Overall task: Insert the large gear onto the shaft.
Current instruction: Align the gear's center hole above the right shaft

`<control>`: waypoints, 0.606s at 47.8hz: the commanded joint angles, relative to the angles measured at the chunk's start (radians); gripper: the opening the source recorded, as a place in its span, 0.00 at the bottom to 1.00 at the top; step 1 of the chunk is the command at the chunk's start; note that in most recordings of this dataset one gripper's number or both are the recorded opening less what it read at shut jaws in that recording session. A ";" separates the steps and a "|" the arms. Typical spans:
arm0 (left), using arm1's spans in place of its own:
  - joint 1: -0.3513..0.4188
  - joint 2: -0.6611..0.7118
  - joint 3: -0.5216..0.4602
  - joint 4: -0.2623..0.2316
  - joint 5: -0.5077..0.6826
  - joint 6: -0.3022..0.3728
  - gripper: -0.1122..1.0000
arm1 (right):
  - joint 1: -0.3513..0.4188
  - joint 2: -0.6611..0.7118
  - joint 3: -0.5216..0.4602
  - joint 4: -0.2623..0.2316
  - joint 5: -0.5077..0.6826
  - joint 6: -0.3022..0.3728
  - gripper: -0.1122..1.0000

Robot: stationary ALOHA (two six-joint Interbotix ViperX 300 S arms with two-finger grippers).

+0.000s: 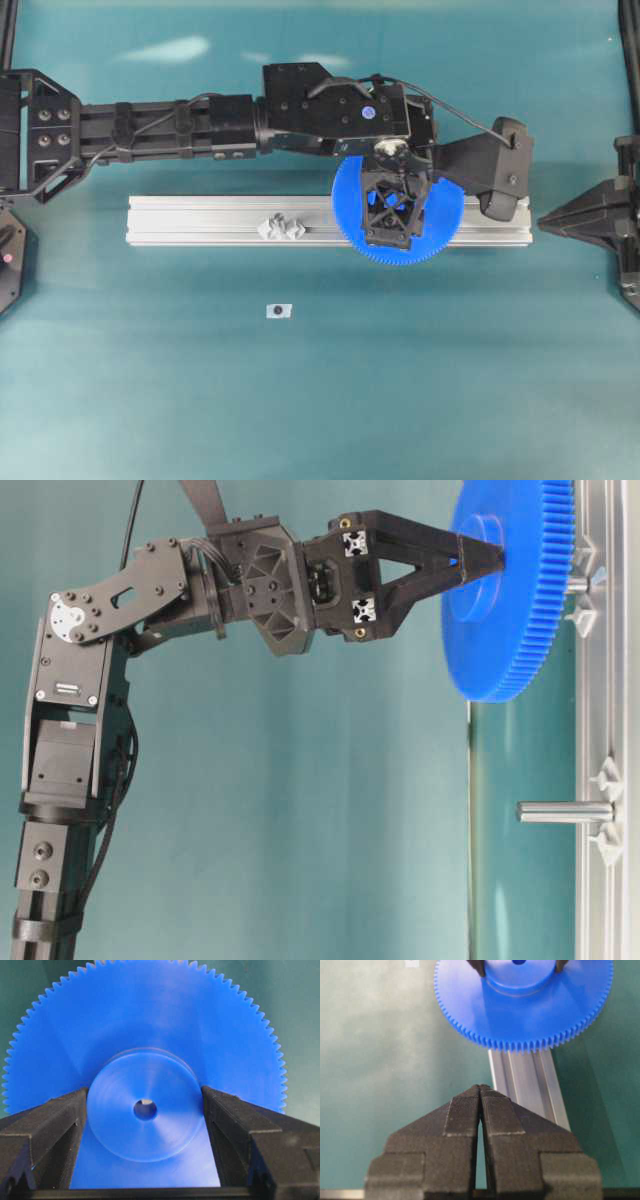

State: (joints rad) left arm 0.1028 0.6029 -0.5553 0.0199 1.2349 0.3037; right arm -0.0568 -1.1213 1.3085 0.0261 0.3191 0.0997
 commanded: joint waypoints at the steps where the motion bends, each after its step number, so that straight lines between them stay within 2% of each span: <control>1: 0.006 -0.026 -0.020 0.000 0.012 -0.003 0.79 | -0.003 0.006 -0.009 0.002 -0.005 0.011 0.15; 9: 0.005 -0.032 -0.012 0.000 0.023 -0.005 0.79 | -0.003 0.005 -0.009 0.003 -0.005 0.011 0.15; 19: 0.005 -0.055 0.046 0.000 0.025 -0.012 0.79 | -0.003 0.003 -0.009 0.003 -0.005 0.011 0.15; 29: -0.021 -0.066 0.067 0.000 0.014 -0.026 0.79 | -0.003 0.002 -0.008 0.002 -0.005 0.011 0.15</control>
State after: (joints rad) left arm 0.0982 0.5676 -0.4863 0.0199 1.2533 0.2807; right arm -0.0568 -1.1259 1.3085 0.0276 0.3191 0.0997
